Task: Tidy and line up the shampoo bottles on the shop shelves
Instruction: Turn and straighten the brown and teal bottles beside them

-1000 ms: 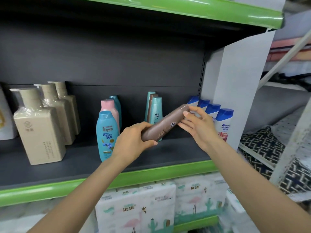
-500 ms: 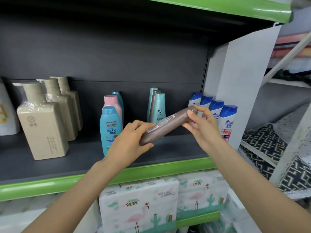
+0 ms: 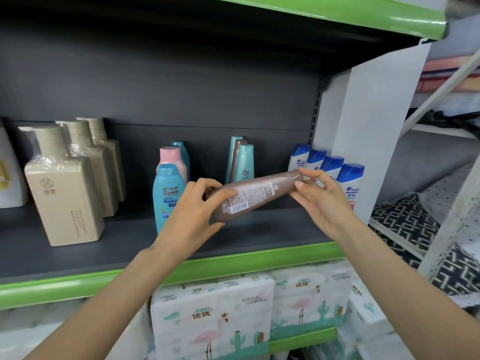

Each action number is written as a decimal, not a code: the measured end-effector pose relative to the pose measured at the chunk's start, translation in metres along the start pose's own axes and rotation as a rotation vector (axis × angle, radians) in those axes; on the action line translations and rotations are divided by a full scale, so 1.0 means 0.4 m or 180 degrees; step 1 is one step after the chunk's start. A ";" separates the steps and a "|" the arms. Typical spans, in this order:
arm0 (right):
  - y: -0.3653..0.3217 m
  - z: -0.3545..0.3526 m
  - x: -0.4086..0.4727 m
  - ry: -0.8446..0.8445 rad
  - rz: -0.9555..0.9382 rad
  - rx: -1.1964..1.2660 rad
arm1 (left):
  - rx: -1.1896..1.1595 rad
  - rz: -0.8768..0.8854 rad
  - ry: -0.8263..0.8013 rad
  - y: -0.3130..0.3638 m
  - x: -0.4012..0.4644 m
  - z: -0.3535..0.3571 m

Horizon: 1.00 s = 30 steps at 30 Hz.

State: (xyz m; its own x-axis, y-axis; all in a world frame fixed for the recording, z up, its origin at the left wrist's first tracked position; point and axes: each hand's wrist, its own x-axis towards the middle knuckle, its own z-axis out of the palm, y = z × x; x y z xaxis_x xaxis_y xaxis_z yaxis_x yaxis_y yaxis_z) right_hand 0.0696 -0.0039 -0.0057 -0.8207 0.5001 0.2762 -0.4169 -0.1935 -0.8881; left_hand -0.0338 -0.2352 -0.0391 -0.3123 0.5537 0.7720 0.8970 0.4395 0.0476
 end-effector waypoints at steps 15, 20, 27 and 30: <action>-0.004 0.011 0.001 -0.0280 0.0082 0.0308 | -0.2195 -0.1078 -0.0561 0.001 0.008 -0.015; -0.001 0.020 0.006 -0.0286 0.0070 0.0239 | -0.2665 -0.1317 -0.0942 -0.001 0.010 -0.008; 0.002 0.071 0.020 0.0166 -0.0097 -0.0237 | -0.2317 -0.1255 -0.1333 0.001 0.029 0.028; -0.009 0.086 0.029 0.0198 -0.0173 -0.0547 | -0.1860 -0.1157 -0.1324 0.010 0.046 0.049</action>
State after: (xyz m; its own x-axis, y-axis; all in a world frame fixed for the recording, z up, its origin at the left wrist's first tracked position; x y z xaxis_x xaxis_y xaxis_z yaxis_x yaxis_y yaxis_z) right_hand 0.0481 -0.0263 0.0134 -0.7708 0.5583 0.3070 -0.3827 -0.0205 -0.9236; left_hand -0.0422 -0.2095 -0.0372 -0.6039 0.7158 0.3506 0.6996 0.2653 0.6634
